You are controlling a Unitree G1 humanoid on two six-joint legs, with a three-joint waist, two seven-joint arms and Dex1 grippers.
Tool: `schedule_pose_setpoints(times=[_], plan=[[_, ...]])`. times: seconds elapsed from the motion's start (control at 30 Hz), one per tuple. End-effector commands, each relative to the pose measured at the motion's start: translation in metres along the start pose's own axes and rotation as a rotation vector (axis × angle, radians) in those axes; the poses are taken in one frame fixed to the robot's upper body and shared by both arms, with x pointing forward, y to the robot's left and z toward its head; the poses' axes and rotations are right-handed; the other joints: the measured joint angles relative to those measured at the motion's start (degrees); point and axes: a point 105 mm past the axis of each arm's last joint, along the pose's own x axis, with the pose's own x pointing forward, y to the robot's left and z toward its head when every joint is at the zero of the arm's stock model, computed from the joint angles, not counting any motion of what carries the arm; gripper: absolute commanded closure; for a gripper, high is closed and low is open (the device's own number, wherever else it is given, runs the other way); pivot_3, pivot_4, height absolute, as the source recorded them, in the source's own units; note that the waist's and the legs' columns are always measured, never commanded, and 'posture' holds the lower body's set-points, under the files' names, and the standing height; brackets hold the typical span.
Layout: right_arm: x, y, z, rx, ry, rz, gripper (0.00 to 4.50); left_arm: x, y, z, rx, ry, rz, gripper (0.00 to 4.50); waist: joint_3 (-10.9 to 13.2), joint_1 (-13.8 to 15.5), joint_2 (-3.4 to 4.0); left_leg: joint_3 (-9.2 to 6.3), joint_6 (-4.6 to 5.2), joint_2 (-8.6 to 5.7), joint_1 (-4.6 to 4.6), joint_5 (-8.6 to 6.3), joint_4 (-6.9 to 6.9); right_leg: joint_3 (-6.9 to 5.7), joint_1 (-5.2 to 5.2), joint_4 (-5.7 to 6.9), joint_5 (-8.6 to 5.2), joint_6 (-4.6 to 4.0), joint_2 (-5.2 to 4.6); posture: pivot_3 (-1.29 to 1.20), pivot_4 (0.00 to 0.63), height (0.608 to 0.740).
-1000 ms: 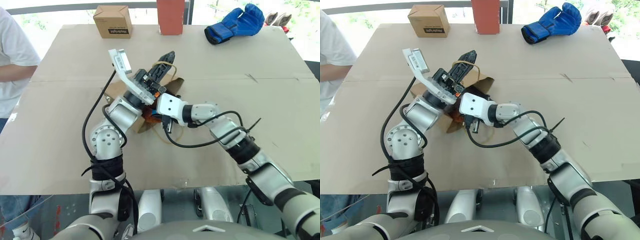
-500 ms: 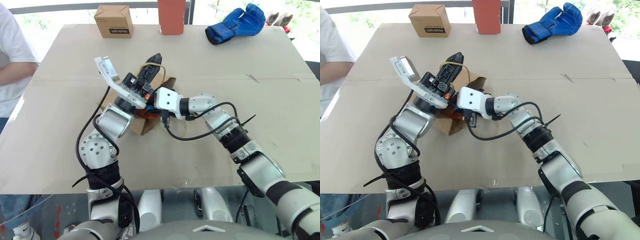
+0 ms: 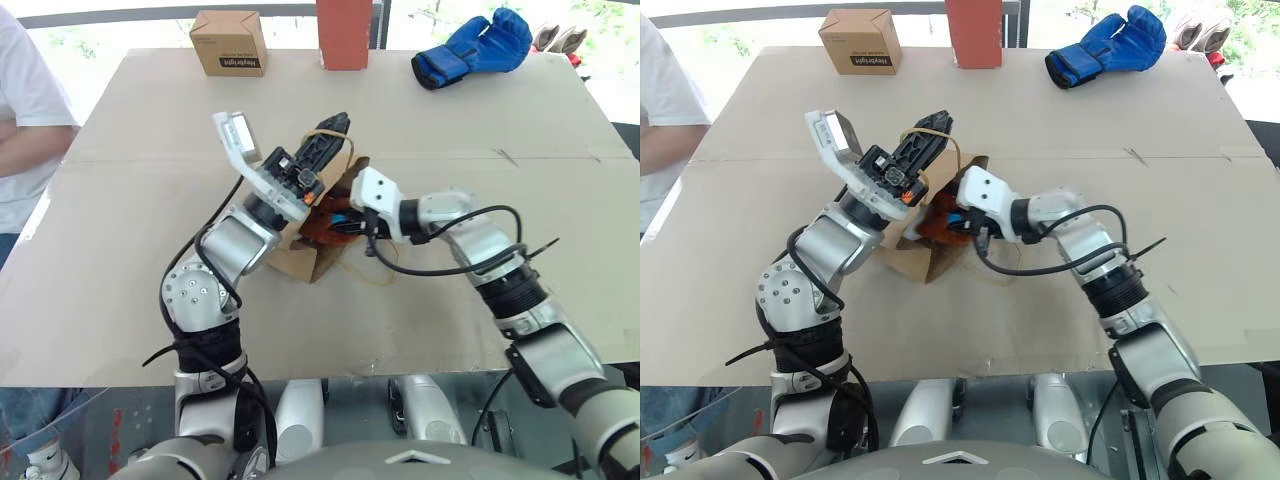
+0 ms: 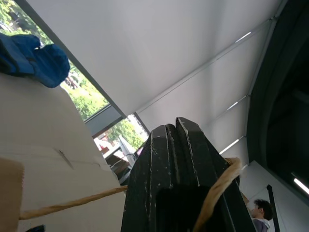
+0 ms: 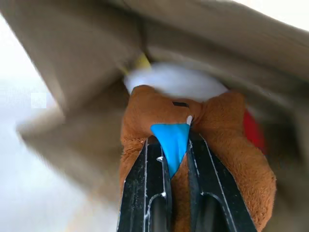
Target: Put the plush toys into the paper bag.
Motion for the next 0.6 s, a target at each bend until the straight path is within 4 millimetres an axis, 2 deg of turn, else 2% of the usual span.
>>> schedule_pose_setpoints(times=[0.03,0.13,0.2,0.23,0.33,0.4,0.47,0.5,0.6], plan=[[0.020,0.007,0.025,-0.121,-0.077,0.047,4.46,0.007,-0.014,-0.003,-0.014,0.013,-0.071,4.50,0.00,0.11,0.00,-0.01,0.00,0.00,-0.01,0.00,0.00,-0.02,0.00,0.00,0.00,0.00,0.00,0.00,0.150,0.740],[0.042,-0.001,0.011,-0.153,-0.039,-0.004,4.46,0.006,-0.014,-0.004,-0.029,0.007,-0.068,4.50,0.00,0.37,0.00,0.00,-0.01,-0.01,-0.03,0.01,0.01,-0.01,0.02,-0.06,0.00,0.00,-0.01,0.00,0.150,0.740],[0.043,-0.009,0.002,-0.127,-0.042,-0.045,4.46,0.004,-0.015,-0.004,-0.026,0.000,-0.063,4.50,0.00,0.47,-0.01,0.01,-0.04,-0.01,-0.04,0.02,0.02,0.00,0.03,-0.07,0.00,0.00,-0.02,0.00,0.150,0.740],[0.041,-0.009,0.000,-0.106,-0.057,-0.037,3.75,0.004,-0.015,-0.003,-0.024,-0.009,-0.058,4.50,0.00,0.51,-0.01,0.00,-0.06,-0.02,-0.05,0.03,0.01,-0.01,0.04,-0.09,0.01,-0.01,-0.02,0.00,0.150,0.740],[0.033,-0.005,-0.001,-0.064,-0.102,-0.016,2.50,-0.001,-0.013,0.001,-0.022,-0.036,-0.044,4.50,0.01,0.42,-0.02,-0.01,-0.06,-0.02,-0.11,0.03,0.01,-0.01,0.03,-0.12,0.01,-0.01,-0.03,0.00,0.150,0.740],[0.024,-0.002,-0.009,-0.071,-0.083,-0.010,1.52,-0.005,-0.011,0.002,-0.020,-0.048,-0.035,4.50,0.01,0.41,-0.01,-0.03,-0.06,-0.02,-0.09,0.03,0.00,-0.02,0.02,-0.07,0.01,0.00,-0.02,0.00,0.150,0.740],[0.014,0.001,-0.017,-0.059,-0.065,-0.017,0.72,-0.008,-0.009,0.003,-0.009,-0.052,-0.026,4.50,0.01,0.42,-0.01,-0.04,-0.06,-0.01,-0.06,0.03,-0.01,-0.03,0.02,-0.04,0.01,-0.01,-0.02,0.00,0.150,0.740],[0.009,0.001,-0.019,-0.043,-0.059,-0.029,0.45,-0.009,-0.008,0.004,-0.005,-0.055,-0.023,4.50,0.01,0.45,-0.01,-0.04,-0.06,-0.01,-0.06,0.03,-0.01,-0.04,0.02,-0.04,0.00,-0.01,-0.02,0.00,0.150,0.740],[-0.006,0.003,-0.023,-0.010,-0.040,-0.053,0.45,-0.011,-0.007,0.007,0.005,-0.064,-0.018,4.50,0.01,0.42,-0.01,-0.03,-0.07,-0.02,-0.06,0.03,0.00,-0.02,0.02,-0.05,0.00,-0.01,-0.02,0.00,0.150,0.740]])
